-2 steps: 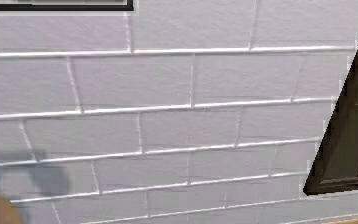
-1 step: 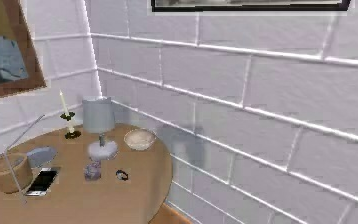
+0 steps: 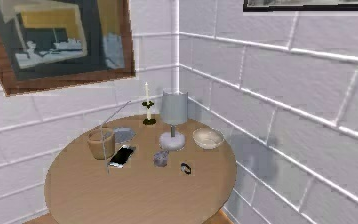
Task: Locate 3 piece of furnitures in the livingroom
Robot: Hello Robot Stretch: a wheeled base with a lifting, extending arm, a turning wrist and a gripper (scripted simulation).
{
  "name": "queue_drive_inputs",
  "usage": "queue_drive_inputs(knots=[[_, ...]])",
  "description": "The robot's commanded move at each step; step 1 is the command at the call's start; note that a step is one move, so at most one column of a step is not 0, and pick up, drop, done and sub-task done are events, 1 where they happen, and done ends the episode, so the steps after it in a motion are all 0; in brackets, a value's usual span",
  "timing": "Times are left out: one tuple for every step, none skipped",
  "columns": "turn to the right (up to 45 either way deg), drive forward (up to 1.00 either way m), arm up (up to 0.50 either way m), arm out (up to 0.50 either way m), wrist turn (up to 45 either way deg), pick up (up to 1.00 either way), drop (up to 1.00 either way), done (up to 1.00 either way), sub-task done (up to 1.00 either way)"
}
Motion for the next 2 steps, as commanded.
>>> queue_drive_inputs(knots=[[0.0, 0.0, 0.0, 0.0, 0.0, 0.0, 0.0, 0.0, 1.0], [45.0, 0.0, 0.0, 0.0, 0.0, 0.0, 0.0, 0.0, 0.0]])
